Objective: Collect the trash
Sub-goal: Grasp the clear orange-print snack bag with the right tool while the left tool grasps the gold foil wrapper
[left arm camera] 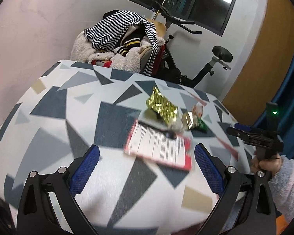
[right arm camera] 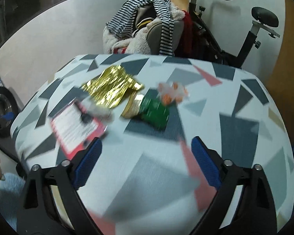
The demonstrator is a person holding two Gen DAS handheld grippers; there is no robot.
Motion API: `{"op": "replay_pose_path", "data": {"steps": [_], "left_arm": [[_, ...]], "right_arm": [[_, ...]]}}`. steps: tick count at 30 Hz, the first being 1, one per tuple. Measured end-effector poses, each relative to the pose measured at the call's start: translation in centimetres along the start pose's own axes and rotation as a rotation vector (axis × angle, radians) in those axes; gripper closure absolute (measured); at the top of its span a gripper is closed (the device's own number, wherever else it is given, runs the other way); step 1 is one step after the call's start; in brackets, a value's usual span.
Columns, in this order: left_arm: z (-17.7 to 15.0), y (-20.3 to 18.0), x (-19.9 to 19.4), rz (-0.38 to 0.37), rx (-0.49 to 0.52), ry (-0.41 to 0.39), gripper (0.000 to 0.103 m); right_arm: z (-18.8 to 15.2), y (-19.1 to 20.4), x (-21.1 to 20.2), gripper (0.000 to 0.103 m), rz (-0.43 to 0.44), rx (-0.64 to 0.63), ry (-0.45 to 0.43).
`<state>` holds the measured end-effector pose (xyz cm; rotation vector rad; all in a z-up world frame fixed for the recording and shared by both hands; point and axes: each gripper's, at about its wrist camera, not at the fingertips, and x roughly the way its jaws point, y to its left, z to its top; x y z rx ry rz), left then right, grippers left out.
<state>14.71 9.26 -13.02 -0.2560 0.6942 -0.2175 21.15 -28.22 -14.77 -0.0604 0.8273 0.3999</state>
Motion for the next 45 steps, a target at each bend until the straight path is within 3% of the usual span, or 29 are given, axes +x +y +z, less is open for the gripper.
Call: {"op": "replay_pose_path", "data": {"steps": [8,13,15,16,18,21,29,32,34,37,38,39,40,42,45], "left_arm": [[5.1,0.8,5.3,-0.035,-0.033,0.040,0.008],[7.0,1.6,8.4,-0.055,-0.083,0.091,0.008],[7.6,1.9,9.7,-0.068,-0.108,0.108,0.013],[7.8,2.1,10.4,-0.082,-0.127,0.121,0.023],[7.9,2.5,12.1,-0.110,-0.182,0.157,0.032],[8.2,2.5,14.6,-0.138,-0.220,0.197,0.033],[8.5,2.1,21.5,-0.135,-0.269,0.276,0.037],[8.9,-0.3,22.8,-0.087,-0.126,0.298,0.032],[8.9,-1.9,23.4,-0.061,-0.031,0.303,0.022],[8.7,-3.2,24.5,-0.007,0.057,0.331,0.022],[8.6,-3.4,24.9,0.017,0.075,0.340,0.027],[8.6,-3.4,25.2,0.034,0.086,0.352,0.050],[8.6,-3.4,25.4,0.045,0.084,0.361,0.057],[9.0,-3.2,24.7,0.040,0.076,0.339,0.064],[10.2,-3.6,22.6,0.031,0.112,0.280,0.065]], "right_arm": [[6.7,-1.8,7.5,0.025,-0.055,0.037,0.048],[8.6,-2.5,12.8,0.028,-0.102,0.106,0.157],[8.7,-2.8,13.6,0.045,-0.103,0.119,0.172],[8.6,-2.9,13.7,0.052,-0.101,0.120,0.173],[8.4,-3.0,13.0,0.076,-0.108,0.108,0.139],[7.8,-3.6,11.4,0.085,-0.084,0.105,0.077],[6.3,-5.1,7.2,0.087,-0.013,0.162,-0.050],[6.2,-4.6,6.3,0.087,-0.012,0.125,-0.059],[5.9,-4.1,5.8,0.087,-0.009,0.094,-0.062],[5.2,-3.3,5.2,0.087,-0.001,0.054,-0.062],[5.1,-3.2,5.2,0.087,0.000,0.049,-0.061],[5.0,-3.0,5.2,0.087,0.001,0.047,-0.061],[4.9,-2.8,5.0,0.087,0.004,0.042,-0.061],[4.7,-2.4,4.5,0.087,0.008,0.037,-0.066],[4.5,-1.8,3.5,0.087,0.010,0.029,-0.085]]}}
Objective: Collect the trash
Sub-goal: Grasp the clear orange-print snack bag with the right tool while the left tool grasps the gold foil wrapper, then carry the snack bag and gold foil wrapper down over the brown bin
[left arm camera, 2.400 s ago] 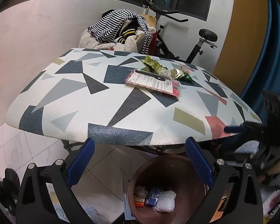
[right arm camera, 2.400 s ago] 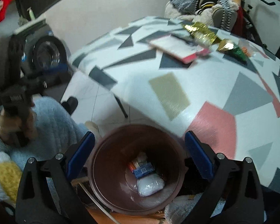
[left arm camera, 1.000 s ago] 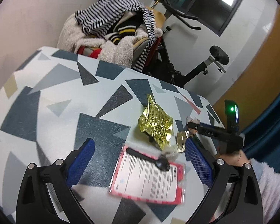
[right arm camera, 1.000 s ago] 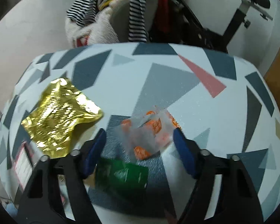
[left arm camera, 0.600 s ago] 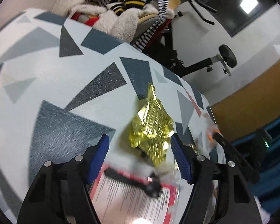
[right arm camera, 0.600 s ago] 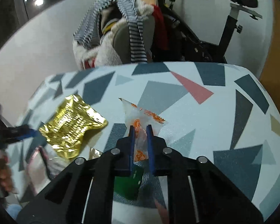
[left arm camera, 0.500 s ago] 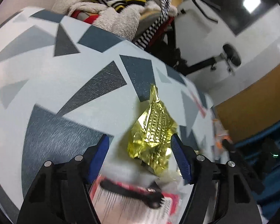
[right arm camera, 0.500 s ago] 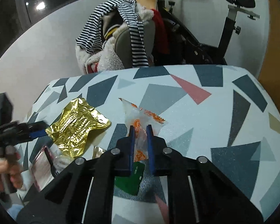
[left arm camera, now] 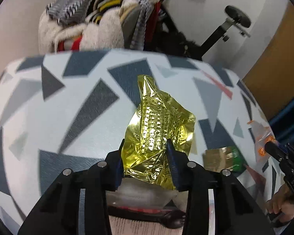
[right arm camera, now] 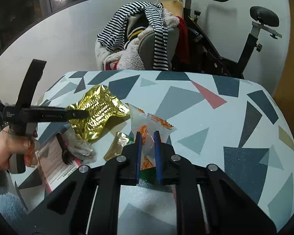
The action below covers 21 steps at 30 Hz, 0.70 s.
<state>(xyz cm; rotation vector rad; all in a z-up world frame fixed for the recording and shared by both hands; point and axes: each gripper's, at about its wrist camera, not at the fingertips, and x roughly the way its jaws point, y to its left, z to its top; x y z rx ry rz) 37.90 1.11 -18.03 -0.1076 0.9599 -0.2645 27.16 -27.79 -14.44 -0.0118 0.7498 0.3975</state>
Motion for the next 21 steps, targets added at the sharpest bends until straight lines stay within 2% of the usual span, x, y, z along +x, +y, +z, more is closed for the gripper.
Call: {"op": "replay_pose_path", "data": {"steps": [6,11,16,21], "left_arm": [[0.7,0.2,-6.8,-0.034,-0.002,-0.124,0.065],[-1.2,-0.6,-12.3,-0.056,0.032,-0.182,0.065],[-6.0,-1.8,-17.2,-0.070,0.071,-0.215,0.065],[-11.5,-2.6,-20.5,-0.063,0.109,-0.222,0.065]], "right_arm": [[0.0,1.2,-2.2,0.087,0.014,0.001,-0.034],[-0.3,2.4,-5.1,0.087,0.048,0.017,-0.065],[-1.2,3.8,-7.7,0.087,0.084,0.030,-0.078],[-3.1,5.5,-10.5,0.087,0.120,0.038,-0.089]]}}
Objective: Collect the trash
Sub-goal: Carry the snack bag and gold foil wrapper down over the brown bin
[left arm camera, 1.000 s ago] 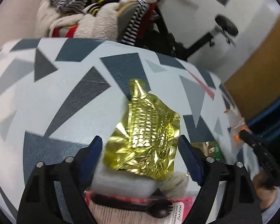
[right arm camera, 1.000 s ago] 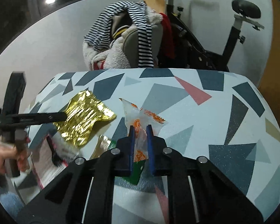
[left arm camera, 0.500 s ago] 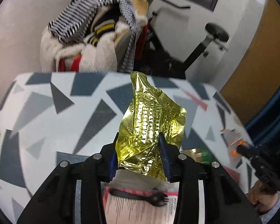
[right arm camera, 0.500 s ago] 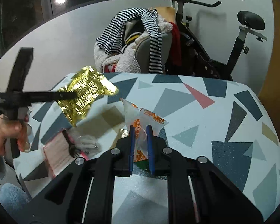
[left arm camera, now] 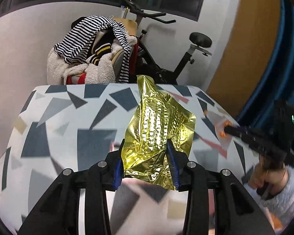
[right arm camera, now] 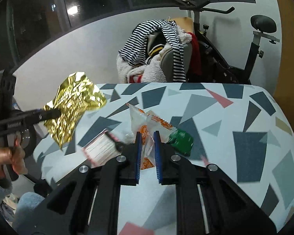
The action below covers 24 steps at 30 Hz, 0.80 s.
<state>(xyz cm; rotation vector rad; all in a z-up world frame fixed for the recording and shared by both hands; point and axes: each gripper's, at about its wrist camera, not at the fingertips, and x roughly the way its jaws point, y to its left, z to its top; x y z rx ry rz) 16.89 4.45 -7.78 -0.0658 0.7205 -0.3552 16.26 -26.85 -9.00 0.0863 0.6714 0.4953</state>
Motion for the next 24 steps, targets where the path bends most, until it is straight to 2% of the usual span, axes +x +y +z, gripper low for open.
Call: {"op": "replay_pose_path", "data": {"steps": [4,10,18,24], "left_arm": [[-4.4,-1.5,-3.1,-0.010,0.024,0.016,0.065],[-10.3,-3.2,-6.9,-0.069,0.033,0.030,0.065],[-16.0,-5.7,-8.0,-0.098,0.054,0.068,0.065],[-17.9,-6.6,-7.6,-0.111,0.045,0.085,0.064]], "right_arm": [[-2.0,1.4,-2.1,0.087,0.021,0.001,-0.006],[-5.0,3.2,-5.1,0.087,0.038,-0.006,-0.011],[-8.1,4.4,-7.8,0.087,0.071,0.040,-0.011],[-9.8,4.9,-8.8,0.087,0.073,0.057,0.004]]}}
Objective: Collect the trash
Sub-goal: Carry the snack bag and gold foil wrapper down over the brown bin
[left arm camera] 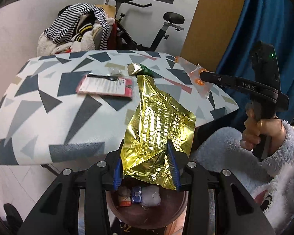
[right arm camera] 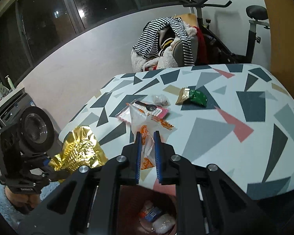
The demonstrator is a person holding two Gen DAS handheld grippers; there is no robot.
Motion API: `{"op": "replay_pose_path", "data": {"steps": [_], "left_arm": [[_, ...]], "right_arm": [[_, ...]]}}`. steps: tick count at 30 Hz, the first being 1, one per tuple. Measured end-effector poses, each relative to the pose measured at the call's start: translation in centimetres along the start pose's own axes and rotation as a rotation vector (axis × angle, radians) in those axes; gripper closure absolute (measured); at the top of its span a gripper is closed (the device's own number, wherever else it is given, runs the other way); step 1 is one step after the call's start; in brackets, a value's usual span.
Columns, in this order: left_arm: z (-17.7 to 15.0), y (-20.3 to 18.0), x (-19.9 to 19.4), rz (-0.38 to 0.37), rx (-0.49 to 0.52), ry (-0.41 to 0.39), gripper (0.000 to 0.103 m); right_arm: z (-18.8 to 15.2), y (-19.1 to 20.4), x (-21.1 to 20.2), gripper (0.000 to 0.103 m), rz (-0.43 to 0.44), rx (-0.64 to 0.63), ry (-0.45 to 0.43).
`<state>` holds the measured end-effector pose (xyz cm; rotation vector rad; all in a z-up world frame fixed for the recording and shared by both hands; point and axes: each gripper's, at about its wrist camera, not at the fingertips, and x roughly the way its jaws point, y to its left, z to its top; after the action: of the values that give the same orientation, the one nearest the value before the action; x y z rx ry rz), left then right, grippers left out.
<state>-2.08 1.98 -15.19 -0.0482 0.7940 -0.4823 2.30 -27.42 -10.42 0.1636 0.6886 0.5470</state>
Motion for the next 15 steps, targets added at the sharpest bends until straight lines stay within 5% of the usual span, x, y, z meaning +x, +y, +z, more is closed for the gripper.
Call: {"op": "replay_pose_path", "data": {"steps": [12,15], "left_arm": [[-0.7,0.5,3.0,0.008,-0.013,0.083,0.062],[-0.8,0.9,3.6,-0.007,-0.026,0.103,0.053]], "right_arm": [[-0.8,-0.6,0.7,0.087,0.005,0.014,0.019],[-0.9,-0.9,1.2,0.087,0.006,0.022,0.031]]}}
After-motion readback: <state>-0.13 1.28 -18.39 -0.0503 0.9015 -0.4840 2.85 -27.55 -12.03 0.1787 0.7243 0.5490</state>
